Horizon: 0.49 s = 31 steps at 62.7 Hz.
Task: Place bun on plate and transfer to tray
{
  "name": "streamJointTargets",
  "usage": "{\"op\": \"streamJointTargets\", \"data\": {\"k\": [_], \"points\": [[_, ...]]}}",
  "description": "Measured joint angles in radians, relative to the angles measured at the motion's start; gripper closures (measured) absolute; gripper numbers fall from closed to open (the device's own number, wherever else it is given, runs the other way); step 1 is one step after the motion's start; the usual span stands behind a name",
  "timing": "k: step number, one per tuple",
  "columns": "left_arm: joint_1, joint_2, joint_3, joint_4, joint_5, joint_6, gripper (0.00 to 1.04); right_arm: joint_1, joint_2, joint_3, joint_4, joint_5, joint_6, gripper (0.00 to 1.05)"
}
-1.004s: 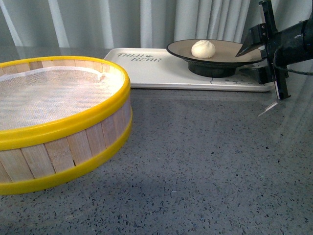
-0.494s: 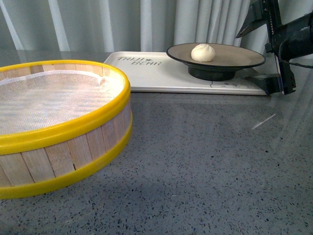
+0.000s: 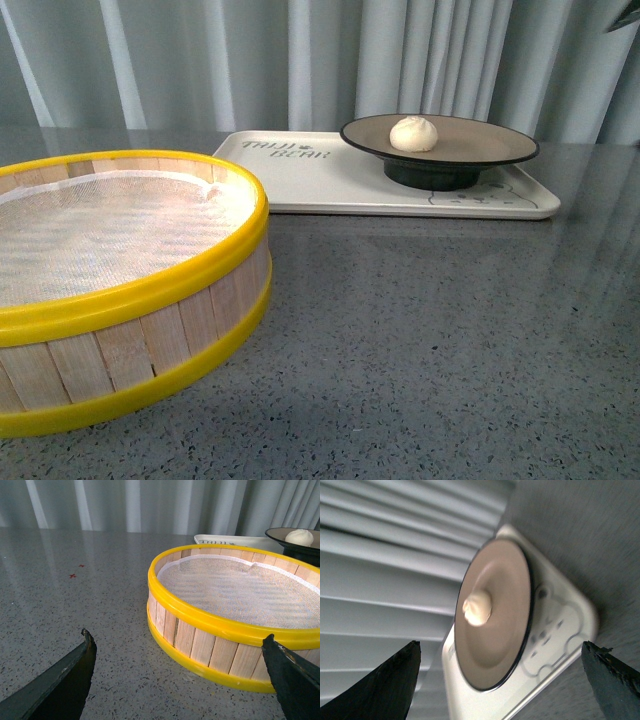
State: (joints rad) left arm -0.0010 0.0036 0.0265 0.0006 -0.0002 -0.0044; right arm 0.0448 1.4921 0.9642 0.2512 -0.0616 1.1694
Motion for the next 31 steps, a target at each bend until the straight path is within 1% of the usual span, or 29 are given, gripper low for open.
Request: {"op": "streamJointTargets", "data": {"k": [3, 4, 5, 8, 10, 11, 13, 14, 17, 19, 20, 21, 23, 25, 27, 31], "points": [[0.0, 0.0, 0.0, 0.0, 0.0, 0.0, 0.07, -0.014, -0.143, -0.101, 0.011, 0.134, -0.126, 0.09], [0.0, 0.0, 0.0, 0.0, 0.0, 0.0, 0.07, -0.014, -0.156, -0.109, 0.011, 0.144, -0.137, 0.09], [0.0, 0.0, 0.0, 0.0, 0.0, 0.0, 0.07, -0.016, -0.208, -0.143, 0.007, 0.184, -0.181, 0.09], [0.0, 0.0, 0.0, 0.0, 0.0, 0.0, 0.07, -0.024, -0.315, -0.208, -0.008, 0.253, -0.258, 0.09], [0.0, 0.0, 0.0, 0.0, 0.0, 0.0, 0.07, -0.027, -0.425, -0.268, -0.026, 0.304, -0.357, 0.09], [0.0, 0.0, 0.0, 0.0, 0.0, 0.0, 0.07, -0.027, -0.452, -0.282, -0.027, 0.316, -0.379, 0.09], [0.0, 0.0, 0.0, 0.0, 0.0, 0.0, 0.07, -0.027, -0.566, -0.335, -0.029, 0.353, -0.478, 0.09], [0.0, 0.0, 0.0, 0.0, 0.0, 0.0, 0.07, -0.027, -0.578, -0.34, -0.03, 0.354, -0.489, 0.09], [0.0, 0.0, 0.0, 0.0, 0.0, 0.0, 0.07, -0.035, -0.688, -0.381, -0.034, 0.347, -0.595, 0.09], [0.0, 0.0, 0.0, 0.0, 0.0, 0.0, 0.07, -0.038, -0.745, -0.399, -0.051, 0.306, -0.669, 0.11], [0.0, 0.0, 0.0, 0.0, 0.0, 0.0, 0.07, -0.042, -0.783, -0.41, -0.079, 0.254, -0.712, 0.14], [0.0, 0.0, 0.0, 0.0, 0.0, 0.0, 0.07, -0.043, -0.801, -0.416, -0.092, 0.227, -0.755, 0.16], [0.0, 0.0, 0.0, 0.0, 0.0, 0.0, 0.07, -0.045, -0.874, -0.454, -0.136, 0.138, -0.866, 0.23], [0.0, 0.0, 0.0, 0.0, 0.0, 0.0, 0.07, -0.045, -0.927, -0.49, -0.163, 0.092, -0.928, 0.28], [0.0, 0.0, 0.0, 0.0, 0.0, 0.0, 0.07, -0.044, -0.977, -0.53, -0.181, 0.067, -0.999, 0.33], [0.0, 0.0, 0.0, 0.0, 0.0, 0.0, 0.07, -0.042, -1.072, -0.602, -0.218, 0.056, -1.074, 0.44]]}}
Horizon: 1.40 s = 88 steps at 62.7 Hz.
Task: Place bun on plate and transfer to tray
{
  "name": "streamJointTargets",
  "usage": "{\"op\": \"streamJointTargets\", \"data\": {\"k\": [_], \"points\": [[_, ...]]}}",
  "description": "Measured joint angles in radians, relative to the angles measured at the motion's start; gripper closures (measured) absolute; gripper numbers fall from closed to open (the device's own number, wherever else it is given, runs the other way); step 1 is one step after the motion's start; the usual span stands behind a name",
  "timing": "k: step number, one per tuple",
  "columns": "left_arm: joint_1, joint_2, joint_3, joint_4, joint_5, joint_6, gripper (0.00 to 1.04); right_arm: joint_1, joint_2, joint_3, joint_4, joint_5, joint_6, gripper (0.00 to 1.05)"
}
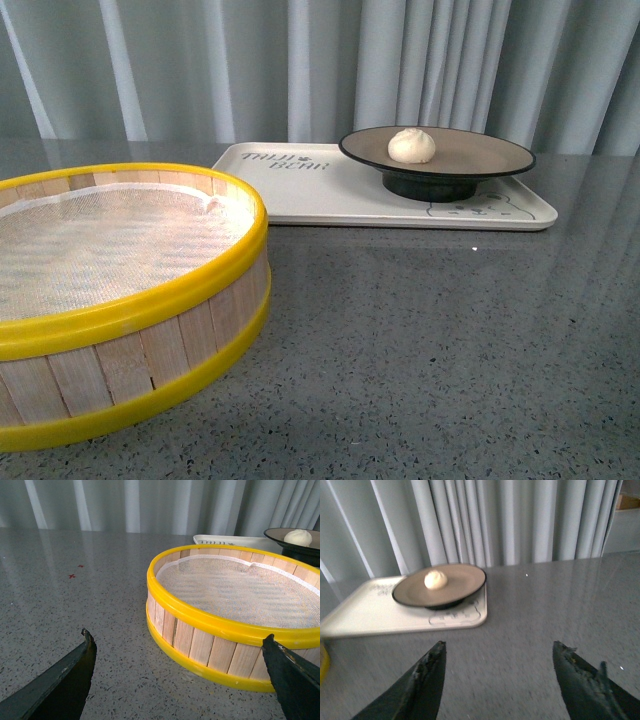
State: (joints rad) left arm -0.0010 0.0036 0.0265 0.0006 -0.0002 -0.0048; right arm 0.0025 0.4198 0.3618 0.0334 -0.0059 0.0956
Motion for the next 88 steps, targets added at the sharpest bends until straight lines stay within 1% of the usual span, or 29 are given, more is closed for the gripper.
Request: {"op": "streamJointTargets", "data": {"k": [2, 6, 11, 16, 17, 18, 20, 37, 67, 88], "points": [[0.0, 0.0, 0.0, 0.0, 0.0, 0.0, 0.07, 0.0, -0.067, -0.045, -0.03, 0.004, -0.027, 0.51], [0.0, 0.0, 0.0, 0.0, 0.0, 0.0, 0.07, -0.001, -0.169, -0.108, -0.085, 0.007, -0.056, 0.62], [0.0, 0.0, 0.0, 0.0, 0.0, 0.0, 0.07, -0.002, -0.251, -0.153, -0.086, 0.008, -0.074, 0.76], [0.0, 0.0, 0.0, 0.0, 0.0, 0.0, 0.07, -0.002, -0.273, -0.17, -0.076, 0.006, -0.082, 0.89], [0.0, 0.0, 0.0, 0.0, 0.0, 0.0, 0.07, -0.002, -0.277, -0.177, -0.074, 0.006, -0.083, 0.92], [0.0, 0.0, 0.0, 0.0, 0.0, 0.0, 0.07, -0.002, -0.284, -0.19, -0.071, 0.006, -0.085, 0.98], [0.0, 0.0, 0.0, 0.0, -0.001, 0.0, 0.07, -0.002, -0.29, -0.203, -0.07, 0.006, -0.087, 1.04], [0.0, 0.0, 0.0, 0.0, 0.0, 0.0, 0.07, -0.002, -0.346, -0.28, -0.048, 0.005, -0.092, 1.03], [0.0, 0.0, 0.0, 0.0, 0.0, 0.0, 0.07, -0.002, -0.412, -0.352, -0.037, 0.005, -0.092, 1.03], [0.0, 0.0, 0.0, 0.0, 0.0, 0.0, 0.07, -0.002, -0.415, -0.353, -0.037, 0.005, -0.092, 1.03]]}}
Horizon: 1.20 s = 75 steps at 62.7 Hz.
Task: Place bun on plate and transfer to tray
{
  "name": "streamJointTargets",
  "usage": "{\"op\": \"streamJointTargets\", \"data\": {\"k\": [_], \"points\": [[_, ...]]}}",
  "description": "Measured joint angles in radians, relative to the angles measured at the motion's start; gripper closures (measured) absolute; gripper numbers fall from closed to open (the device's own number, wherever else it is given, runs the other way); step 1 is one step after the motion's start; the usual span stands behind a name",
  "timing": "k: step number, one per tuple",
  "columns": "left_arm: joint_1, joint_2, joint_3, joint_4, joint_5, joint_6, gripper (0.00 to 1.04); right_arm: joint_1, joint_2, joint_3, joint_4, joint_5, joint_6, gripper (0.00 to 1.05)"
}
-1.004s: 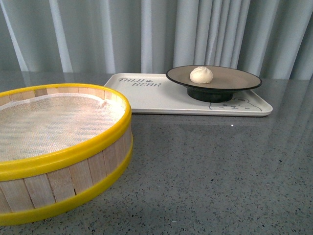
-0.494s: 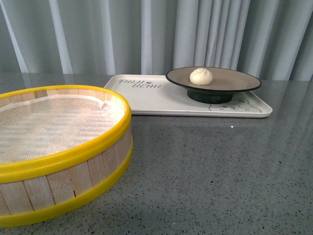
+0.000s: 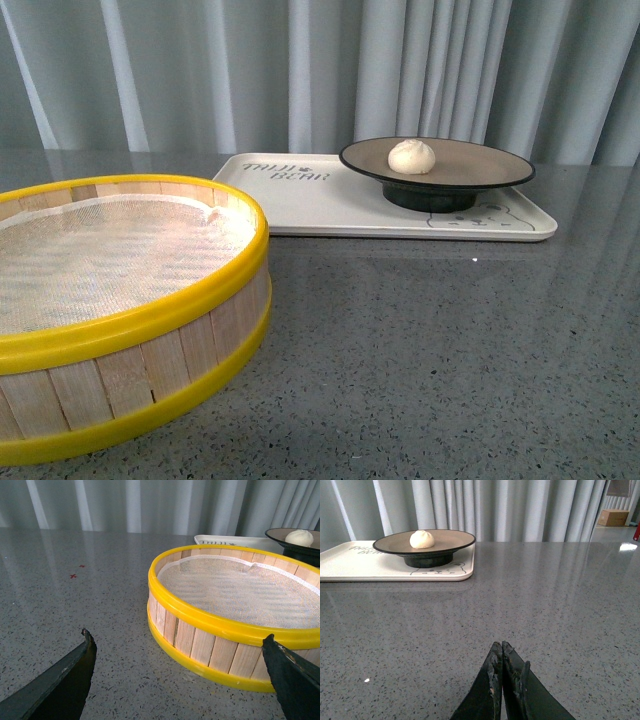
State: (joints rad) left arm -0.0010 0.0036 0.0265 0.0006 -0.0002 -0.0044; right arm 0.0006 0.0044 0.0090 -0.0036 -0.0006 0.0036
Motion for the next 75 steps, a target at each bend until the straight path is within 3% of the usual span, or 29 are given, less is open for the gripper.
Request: {"op": "streamJointTargets", "data": {"k": [4, 7, 25, 29, 39, 75], "points": [[0.0, 0.0, 0.0, 0.0, 0.0, 0.0, 0.07, 0.0, 0.0, 0.0, 0.0, 0.0, 0.0, 1.03], [0.0, 0.0, 0.0, 0.0, 0.0, 0.0, 0.07, 0.0, 0.0, 0.0, 0.0, 0.0, -0.001, 0.97], [0.0, 0.0, 0.0, 0.0, 0.0, 0.0, 0.07, 0.0, 0.0, 0.0, 0.0, 0.0, -0.001, 0.47], [0.0, 0.0, 0.0, 0.0, 0.0, 0.0, 0.07, 0.0, 0.0, 0.0, 0.0, 0.0, -0.001, 0.3], [0.0, 0.0, 0.0, 0.0, 0.0, 0.0, 0.07, 0.0, 0.0, 0.0, 0.0, 0.0, 0.0, 0.07], [0.0, 0.0, 0.0, 0.0, 0.0, 0.0, 0.07, 0.0, 0.0, 0.0, 0.0, 0.0, -0.001, 0.09]]}}
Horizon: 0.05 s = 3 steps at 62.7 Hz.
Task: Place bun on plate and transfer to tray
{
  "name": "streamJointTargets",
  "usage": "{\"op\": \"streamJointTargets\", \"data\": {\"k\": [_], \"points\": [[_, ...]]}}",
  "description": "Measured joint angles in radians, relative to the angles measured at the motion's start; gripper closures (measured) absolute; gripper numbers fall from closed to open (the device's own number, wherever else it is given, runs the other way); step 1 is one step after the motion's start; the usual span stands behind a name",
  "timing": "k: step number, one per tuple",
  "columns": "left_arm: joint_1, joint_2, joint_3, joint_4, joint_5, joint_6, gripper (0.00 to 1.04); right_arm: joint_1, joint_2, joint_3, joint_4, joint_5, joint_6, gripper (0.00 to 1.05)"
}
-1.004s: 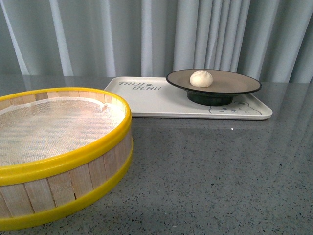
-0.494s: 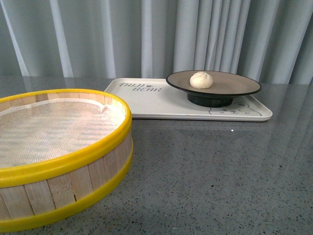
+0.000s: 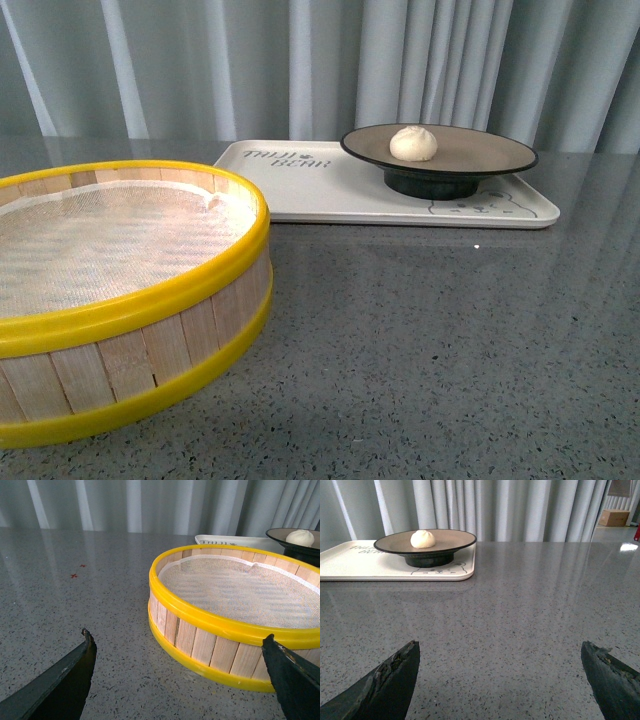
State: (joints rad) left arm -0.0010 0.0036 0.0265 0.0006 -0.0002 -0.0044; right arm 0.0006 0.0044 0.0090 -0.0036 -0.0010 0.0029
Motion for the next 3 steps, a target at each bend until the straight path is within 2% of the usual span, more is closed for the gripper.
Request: {"op": "streamJointTargets", "data": {"k": [3], "points": [[0.0, 0.0, 0.0, 0.0, 0.0, 0.0, 0.07, 0.0, 0.0, 0.0, 0.0, 0.0, 0.0, 0.09]]}}
